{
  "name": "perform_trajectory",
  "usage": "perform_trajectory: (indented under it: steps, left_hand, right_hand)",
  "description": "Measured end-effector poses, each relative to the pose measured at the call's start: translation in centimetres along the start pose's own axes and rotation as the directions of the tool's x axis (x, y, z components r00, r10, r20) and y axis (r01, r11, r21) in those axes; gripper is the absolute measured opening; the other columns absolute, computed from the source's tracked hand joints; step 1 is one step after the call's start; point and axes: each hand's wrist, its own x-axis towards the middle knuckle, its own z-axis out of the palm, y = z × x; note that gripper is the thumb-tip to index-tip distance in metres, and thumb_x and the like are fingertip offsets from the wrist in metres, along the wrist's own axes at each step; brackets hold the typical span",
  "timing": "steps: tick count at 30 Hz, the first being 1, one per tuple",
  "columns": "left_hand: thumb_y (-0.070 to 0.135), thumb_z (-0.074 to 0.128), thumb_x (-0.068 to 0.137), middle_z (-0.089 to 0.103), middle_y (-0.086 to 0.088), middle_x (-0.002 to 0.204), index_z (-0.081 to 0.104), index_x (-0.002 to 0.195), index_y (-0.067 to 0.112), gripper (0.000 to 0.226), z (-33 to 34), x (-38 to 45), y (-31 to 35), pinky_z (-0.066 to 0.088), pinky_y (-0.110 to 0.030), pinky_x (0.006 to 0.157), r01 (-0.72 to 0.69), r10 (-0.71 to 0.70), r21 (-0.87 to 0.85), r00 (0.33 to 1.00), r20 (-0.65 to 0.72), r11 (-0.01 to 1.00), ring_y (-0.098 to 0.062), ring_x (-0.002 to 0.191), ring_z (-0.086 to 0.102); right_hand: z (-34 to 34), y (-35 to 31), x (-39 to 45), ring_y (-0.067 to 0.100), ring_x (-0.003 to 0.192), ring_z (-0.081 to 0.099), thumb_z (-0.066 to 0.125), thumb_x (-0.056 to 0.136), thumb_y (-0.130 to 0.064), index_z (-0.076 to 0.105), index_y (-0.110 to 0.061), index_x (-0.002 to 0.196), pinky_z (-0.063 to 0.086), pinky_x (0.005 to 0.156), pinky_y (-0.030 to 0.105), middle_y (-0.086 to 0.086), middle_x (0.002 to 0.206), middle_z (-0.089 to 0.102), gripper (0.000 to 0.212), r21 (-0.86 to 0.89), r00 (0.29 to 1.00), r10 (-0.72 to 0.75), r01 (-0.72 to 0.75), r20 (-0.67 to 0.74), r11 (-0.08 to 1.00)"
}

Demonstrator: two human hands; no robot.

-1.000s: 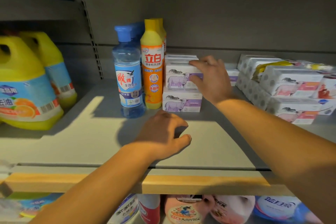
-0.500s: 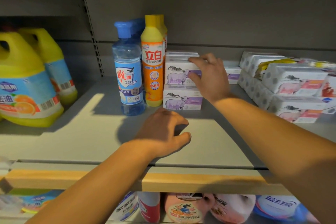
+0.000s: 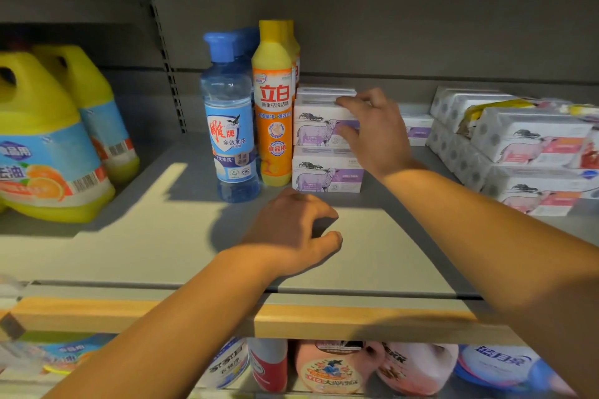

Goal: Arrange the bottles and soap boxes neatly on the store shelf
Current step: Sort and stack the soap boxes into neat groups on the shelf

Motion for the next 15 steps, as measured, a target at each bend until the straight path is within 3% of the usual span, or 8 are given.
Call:
perform_trajectory:
  steps: [7, 12, 15]
  left_hand:
    - [0.052, 0.063, 0.084, 0.064, 0.01, 0.122, 0.064, 0.123, 0.03, 0.045, -0.13, 0.01, 0.14, 0.043, -0.034, 0.099, -0.004, 0.004, 0.013, 1.0, 0.001, 1.0, -0.011, 0.118, 0.047]
    - [0.05, 0.064, 0.084, 0.063, 0.01, 0.122, 0.064, 0.123, 0.03, 0.044, -0.09, 0.03, 0.18, 0.043, -0.033, 0.1, -0.003, 0.003, 0.005, 1.0, -0.01, 1.0, -0.011, 0.119, 0.046]
    - [0.05, 0.064, 0.084, 0.066, 0.009, 0.116, 0.066, 0.118, 0.029, 0.04, -0.38, 0.04, 0.32, 0.047, -0.034, 0.095, 0.012, -0.012, -0.018, 1.0, -0.01, 1.0, -0.012, 0.113, 0.052]
  right_hand:
    - [-0.03, 0.3, 0.17, 0.03, 0.117, 0.046, 0.067, 0.092, -0.024, 0.059, -0.018, 0.134, 0.039, 0.098, 0.034, 0.009, 0.127, 0.051, 0.044, -0.011, 1.0, 0.006, -0.006, -0.008, 1.0]
    - [-0.05, 0.35, 0.18, 0.031, 0.116, 0.047, 0.065, 0.092, -0.026, 0.057, -0.02, 0.136, 0.043, 0.098, 0.04, 0.009, 0.127, 0.05, 0.045, -0.024, 1.0, -0.005, 0.006, 0.004, 1.0]
    - [-0.22, 0.73, -0.19, 0.029, 0.12, 0.048, 0.062, 0.091, -0.032, 0.052, -0.019, 0.138, 0.042, 0.099, 0.037, 0.008, 0.13, 0.05, 0.05, 0.055, 0.999, 0.014, -0.012, -0.034, 0.998]
